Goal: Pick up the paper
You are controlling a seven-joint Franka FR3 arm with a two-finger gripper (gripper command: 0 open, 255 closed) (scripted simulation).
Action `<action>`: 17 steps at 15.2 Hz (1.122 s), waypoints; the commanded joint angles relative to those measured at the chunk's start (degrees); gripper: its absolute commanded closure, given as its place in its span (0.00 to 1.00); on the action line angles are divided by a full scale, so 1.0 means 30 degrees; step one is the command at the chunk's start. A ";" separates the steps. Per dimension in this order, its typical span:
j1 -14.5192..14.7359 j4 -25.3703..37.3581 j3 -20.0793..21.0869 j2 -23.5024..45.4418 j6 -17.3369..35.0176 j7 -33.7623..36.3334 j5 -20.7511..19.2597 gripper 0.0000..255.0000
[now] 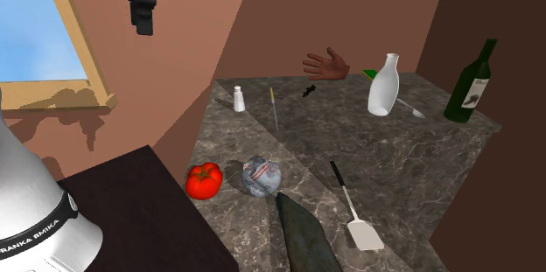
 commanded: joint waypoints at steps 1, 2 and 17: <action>0.0000 0.0000 0.0000 0.0000 0.0000 0.0000 0.0000 0.00; 0.0045 -0.0555 -0.0279 0.0000 0.0716 -0.0596 -0.0248 0.00; 0.0960 -0.5117 -0.5051 0.5340 1.3189 -0.9323 -0.2837 0.00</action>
